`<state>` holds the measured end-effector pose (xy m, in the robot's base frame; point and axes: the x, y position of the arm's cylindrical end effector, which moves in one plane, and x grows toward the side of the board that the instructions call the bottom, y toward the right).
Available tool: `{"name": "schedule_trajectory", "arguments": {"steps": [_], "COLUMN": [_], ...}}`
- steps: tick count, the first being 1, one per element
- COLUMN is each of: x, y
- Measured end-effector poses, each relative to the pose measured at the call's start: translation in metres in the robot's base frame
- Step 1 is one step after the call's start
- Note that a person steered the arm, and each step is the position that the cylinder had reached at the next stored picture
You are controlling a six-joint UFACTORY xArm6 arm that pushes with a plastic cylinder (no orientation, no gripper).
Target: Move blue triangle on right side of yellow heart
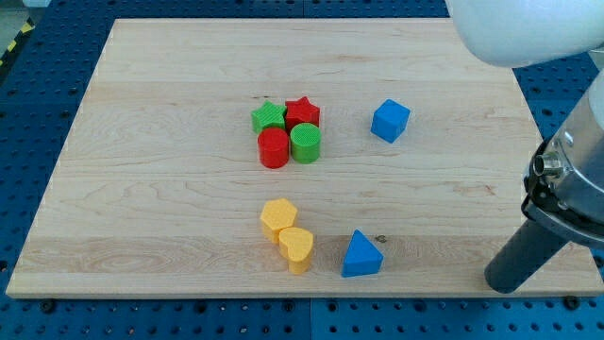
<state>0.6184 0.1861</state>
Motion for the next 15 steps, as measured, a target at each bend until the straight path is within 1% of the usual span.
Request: {"name": "schedule_trajectory", "arguments": {"steps": [3, 4, 6, 7, 9, 11, 12, 13, 15], "x": [0.000, 0.000, 0.000, 0.000, 0.000, -0.015, -0.015, -0.015, -0.015], "y": [-0.041, -0.065, -0.094, -0.102, -0.078, -0.103, -0.103, -0.120, -0.123]}}
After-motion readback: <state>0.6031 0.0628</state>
